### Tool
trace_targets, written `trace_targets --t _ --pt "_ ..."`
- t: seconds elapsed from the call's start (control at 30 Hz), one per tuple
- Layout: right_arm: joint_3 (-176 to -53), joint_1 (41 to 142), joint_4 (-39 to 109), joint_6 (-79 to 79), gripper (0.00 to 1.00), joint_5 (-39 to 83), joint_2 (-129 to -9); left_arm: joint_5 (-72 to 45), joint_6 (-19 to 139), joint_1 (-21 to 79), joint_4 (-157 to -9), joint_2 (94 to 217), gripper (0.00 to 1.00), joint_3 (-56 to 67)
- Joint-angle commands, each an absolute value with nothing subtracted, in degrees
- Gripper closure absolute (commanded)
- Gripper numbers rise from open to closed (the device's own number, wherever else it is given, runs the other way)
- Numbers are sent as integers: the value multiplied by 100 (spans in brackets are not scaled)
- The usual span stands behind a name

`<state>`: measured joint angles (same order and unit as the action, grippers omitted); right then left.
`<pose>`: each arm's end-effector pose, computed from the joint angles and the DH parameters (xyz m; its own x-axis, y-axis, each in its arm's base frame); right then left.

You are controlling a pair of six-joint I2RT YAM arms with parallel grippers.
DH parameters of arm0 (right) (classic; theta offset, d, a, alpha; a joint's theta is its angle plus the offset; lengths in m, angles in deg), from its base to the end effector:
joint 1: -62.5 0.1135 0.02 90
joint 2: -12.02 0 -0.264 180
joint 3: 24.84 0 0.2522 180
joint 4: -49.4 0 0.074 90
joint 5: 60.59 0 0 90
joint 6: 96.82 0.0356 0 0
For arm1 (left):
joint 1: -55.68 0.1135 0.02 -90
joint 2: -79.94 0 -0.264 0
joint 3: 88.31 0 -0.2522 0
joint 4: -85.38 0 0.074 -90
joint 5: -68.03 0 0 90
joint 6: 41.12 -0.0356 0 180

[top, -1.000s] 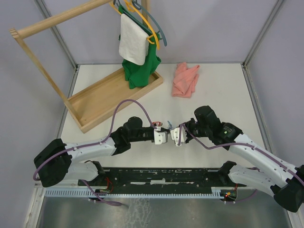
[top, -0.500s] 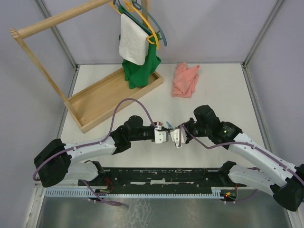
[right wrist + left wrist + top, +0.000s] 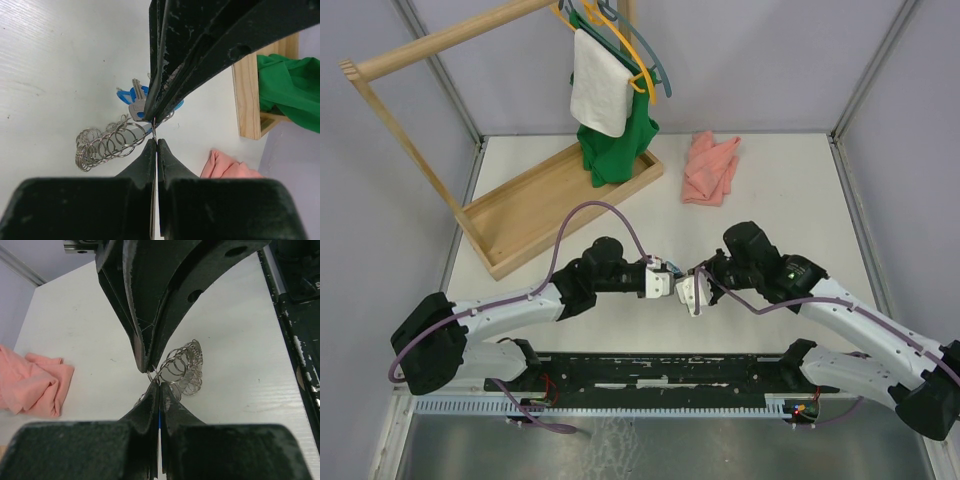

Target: Put the keys on the keyring

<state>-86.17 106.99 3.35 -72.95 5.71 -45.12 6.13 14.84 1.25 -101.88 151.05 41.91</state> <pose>0.1381 0.1557 0.2826 0.5895 -0.5947 -0.5467 -0.7814 -0.2482 -0.5725 0.1444 -0.2308 0.2459 0.4332 0.2431 -0.8679 0.8940 0.0066 0.4481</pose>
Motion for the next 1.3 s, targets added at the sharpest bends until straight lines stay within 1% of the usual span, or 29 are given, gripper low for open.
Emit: trace_targets --t 0.0,0.23,0.37,0.5,0.67,1.07,1.1,1.2,1.27 --pt "-8762 11039 351 -7606 99 401 -4748 1192 1990 138 -10152 15183 97 3697" --pt "-8786 11257 198 -7901 100 731 -4792 1942 2579 469 -9956 15292 97 3465" --pt "-8778 11326 229 -7943 100 804 -4780 2109 2773 565 -9915 15323 97 3394" --pt "-8674 11325 542 -7539 99 739 -4583 2193 3022 692 -9910 15295 97 3438" --pt "-8567 11238 824 -6996 99 747 -4336 2091 3364 878 -10036 15140 97 3784" --pt "-7934 10465 2339 -5439 100 -614 -3938 1819 4200 1160 -10649 14984 97 4525" --pt "-7869 10408 2502 -5296 100 -689 -3927 1793 4286 1173 -10747 15002 97 4566" --pt "-7644 10281 3164 -4798 99 -923 -3920 1768 4585 1174 -11178 15090 91 4692" --pt "-7451 10237 3664 -4414 99 -1017 -3926 1810 4755 1174 -11475 15187 91 4758"
